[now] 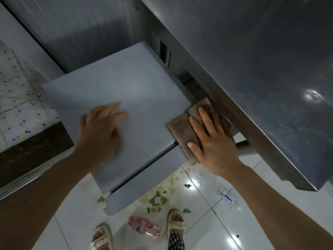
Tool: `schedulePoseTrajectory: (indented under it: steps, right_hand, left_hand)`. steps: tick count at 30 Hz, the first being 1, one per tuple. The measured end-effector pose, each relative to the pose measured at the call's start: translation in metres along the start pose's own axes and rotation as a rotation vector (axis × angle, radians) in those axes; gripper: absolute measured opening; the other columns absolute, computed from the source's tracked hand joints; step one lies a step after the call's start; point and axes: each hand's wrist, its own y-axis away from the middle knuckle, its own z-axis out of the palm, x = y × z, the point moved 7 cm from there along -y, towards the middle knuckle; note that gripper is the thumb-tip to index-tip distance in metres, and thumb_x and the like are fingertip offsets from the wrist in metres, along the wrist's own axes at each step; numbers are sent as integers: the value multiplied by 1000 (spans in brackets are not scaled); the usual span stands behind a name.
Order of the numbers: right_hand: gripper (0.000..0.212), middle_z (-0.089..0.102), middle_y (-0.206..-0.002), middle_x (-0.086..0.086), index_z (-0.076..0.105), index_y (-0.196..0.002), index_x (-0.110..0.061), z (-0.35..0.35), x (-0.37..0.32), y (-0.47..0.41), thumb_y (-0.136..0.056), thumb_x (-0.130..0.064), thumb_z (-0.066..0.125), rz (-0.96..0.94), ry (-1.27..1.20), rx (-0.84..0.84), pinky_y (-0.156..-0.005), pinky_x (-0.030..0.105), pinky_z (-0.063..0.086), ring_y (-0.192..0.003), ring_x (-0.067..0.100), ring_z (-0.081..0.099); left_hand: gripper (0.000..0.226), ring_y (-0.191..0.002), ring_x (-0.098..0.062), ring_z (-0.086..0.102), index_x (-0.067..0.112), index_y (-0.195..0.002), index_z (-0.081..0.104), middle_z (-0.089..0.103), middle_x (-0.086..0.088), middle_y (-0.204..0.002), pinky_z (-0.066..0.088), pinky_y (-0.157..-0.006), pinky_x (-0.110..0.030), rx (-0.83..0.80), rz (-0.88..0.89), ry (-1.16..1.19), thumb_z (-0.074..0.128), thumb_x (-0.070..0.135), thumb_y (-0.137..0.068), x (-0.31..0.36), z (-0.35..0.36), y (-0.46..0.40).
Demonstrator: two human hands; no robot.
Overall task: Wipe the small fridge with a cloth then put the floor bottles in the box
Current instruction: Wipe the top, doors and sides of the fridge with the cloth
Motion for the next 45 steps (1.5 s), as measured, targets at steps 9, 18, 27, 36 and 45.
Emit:
schedulePoseTrajectory:
  steps: [9,18,27,36,45]
  right_hand:
    - [63,13,-159,13,20,-151,-26,5,-108,-18,-94,-53,20,136,-87,60,-115,60,8,-143,45,9]
    - [60,12,-160,-3,26,-149,-36,19,-186,29,-94,-61,23,-128,-144,27,-115,57,13,-147,31,6]
    - [72,12,-159,15,18,-152,-22,9,-117,-24,-91,-59,9,296,-20,45,-114,59,14,-144,41,12]
    - [67,8,-159,16,17,-151,-29,11,-261,-62,-90,-49,35,72,-81,7,-114,63,8,-143,47,4]
    - [75,-12,-160,9,-4,-151,-35,12,-289,-145,-91,-49,40,-62,-34,-67,-115,58,-4,-144,40,-15]
  left_hand:
    - [49,-122,-33,34,34,-129,51,36,7,-149,26,-101,-56,124,-173,30,50,13,-85,-83,-11,49]
    - [48,-121,-21,27,40,-127,53,37,12,-147,22,-101,-44,136,-99,141,62,21,-83,-98,-8,43]
    - [49,-119,-19,27,38,-131,50,35,22,-141,23,-102,-37,112,-48,282,60,19,-87,-104,-9,42]
    - [64,-122,-3,35,20,-131,50,47,12,-135,20,-92,2,150,-79,477,53,-10,-75,-139,-40,56]
    - [61,-120,-14,41,27,-128,46,50,1,-129,32,-89,-20,156,-142,407,54,-5,-77,-145,-49,73]
